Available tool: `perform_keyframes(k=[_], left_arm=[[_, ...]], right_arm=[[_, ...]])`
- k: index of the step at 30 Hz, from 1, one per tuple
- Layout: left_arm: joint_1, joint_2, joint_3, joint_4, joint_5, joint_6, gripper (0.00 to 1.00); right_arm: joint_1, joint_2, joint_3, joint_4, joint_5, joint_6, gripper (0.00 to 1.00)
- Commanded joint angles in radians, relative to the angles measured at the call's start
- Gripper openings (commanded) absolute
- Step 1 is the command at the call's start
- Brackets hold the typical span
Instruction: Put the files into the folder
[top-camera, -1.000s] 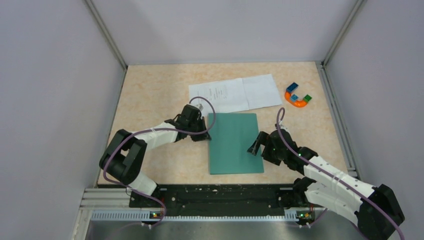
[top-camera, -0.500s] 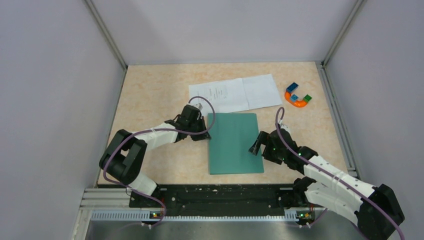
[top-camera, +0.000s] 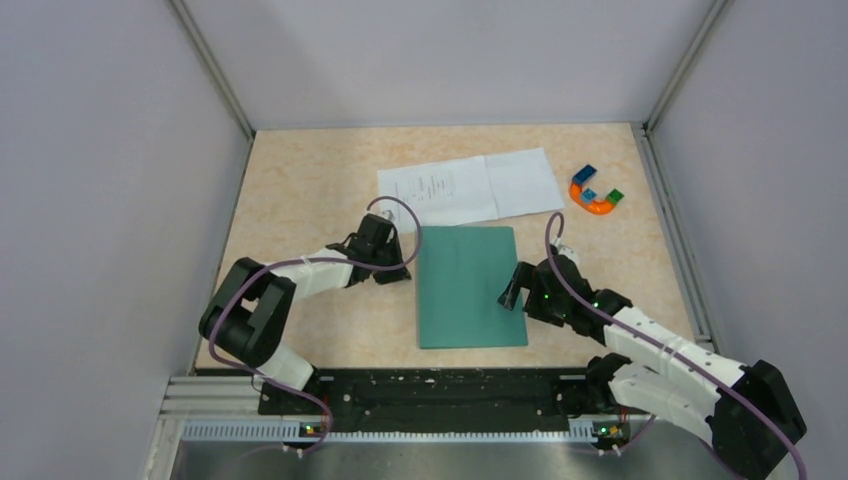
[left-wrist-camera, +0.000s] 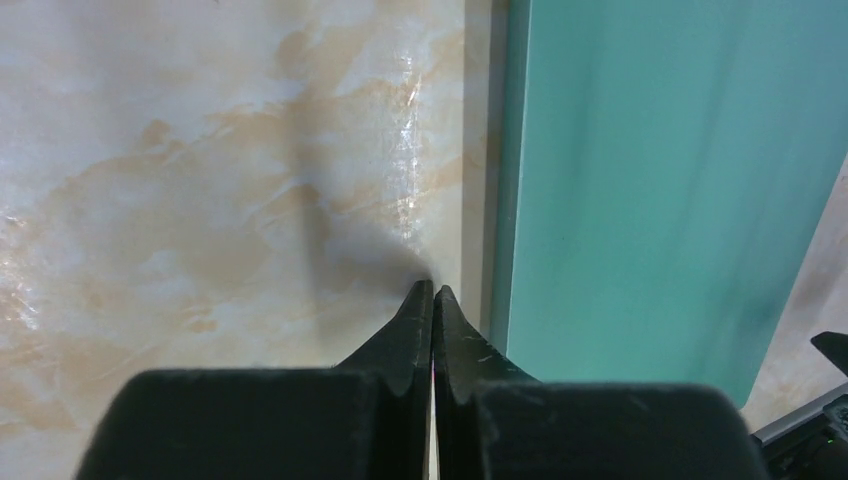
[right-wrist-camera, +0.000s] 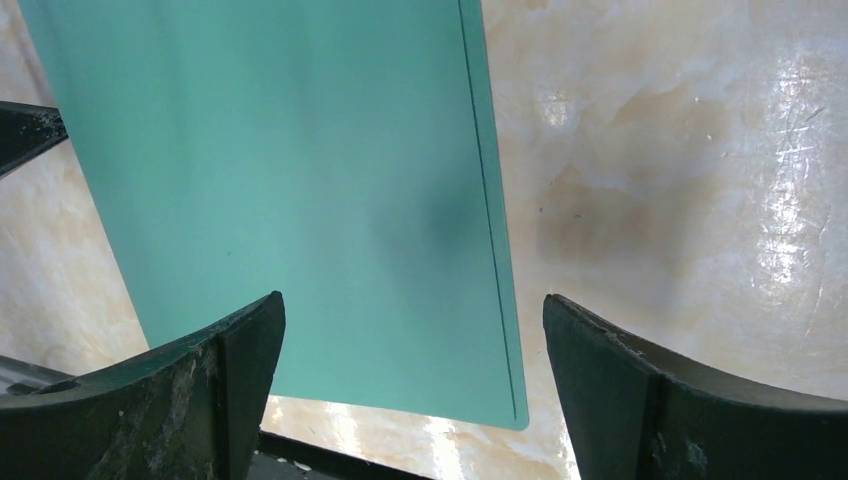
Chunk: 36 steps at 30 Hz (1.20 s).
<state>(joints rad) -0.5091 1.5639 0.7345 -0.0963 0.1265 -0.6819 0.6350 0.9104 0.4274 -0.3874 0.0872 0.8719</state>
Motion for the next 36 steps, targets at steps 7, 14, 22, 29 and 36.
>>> perform_keyframes(k=[7, 14, 22, 29, 36], left_arm=[[-0.002, 0.002, -0.006, -0.054, -0.016, 0.034, 0.0], [-0.02, -0.132, 0.041, -0.108, 0.043, 0.045, 0.15], [-0.094, -0.134, 0.072, -0.144, -0.028, 0.052, 0.23], [-0.105, -0.089, 0.068, -0.125, -0.056, 0.061, 0.18], [-0.106, -0.074, 0.052, -0.094, -0.041, 0.064, 0.17]], right_arm=[[0.01, -0.009, 0.114, 0.014, 0.049, -0.064, 0.99], [0.009, 0.023, 0.119, 0.032, 0.035, -0.068, 0.99], [0.009, 0.032, 0.114, 0.047, 0.027, -0.062, 0.99], [0.009, 0.03, 0.111, 0.047, 0.026, -0.062, 0.99], [0.009, 0.033, 0.109, 0.047, 0.026, -0.061, 0.99]])
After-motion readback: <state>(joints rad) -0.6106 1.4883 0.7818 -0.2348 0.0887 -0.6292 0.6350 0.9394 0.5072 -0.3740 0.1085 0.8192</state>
